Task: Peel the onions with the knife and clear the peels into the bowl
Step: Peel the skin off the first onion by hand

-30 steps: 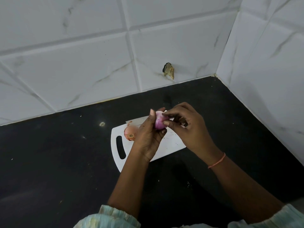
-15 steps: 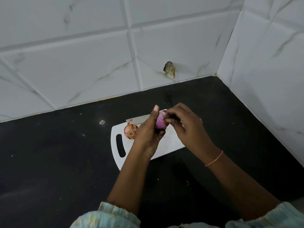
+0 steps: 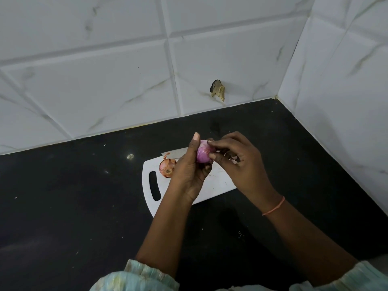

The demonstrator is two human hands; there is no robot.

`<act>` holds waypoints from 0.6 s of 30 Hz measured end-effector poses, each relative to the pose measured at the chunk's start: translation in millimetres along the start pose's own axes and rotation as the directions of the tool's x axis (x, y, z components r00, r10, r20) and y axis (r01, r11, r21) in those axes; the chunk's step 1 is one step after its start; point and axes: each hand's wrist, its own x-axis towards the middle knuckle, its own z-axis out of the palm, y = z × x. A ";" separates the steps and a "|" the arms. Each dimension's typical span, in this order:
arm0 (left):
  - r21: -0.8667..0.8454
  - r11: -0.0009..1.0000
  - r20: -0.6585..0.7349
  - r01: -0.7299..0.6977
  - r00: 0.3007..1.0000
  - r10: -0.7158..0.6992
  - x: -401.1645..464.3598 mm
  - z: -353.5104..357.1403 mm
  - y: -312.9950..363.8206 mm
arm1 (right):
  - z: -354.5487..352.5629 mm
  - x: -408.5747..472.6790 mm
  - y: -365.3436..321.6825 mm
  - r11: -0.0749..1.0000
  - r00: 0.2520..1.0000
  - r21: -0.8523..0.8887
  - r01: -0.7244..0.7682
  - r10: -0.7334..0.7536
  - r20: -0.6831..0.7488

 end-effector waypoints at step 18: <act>-0.035 0.996 -0.067 0.083 0.994 -0.085 -2.8 5.6 0.6 | 9.9 -4.1 0.1 0.931 0.976 0.293 -0.216 0.214 0.038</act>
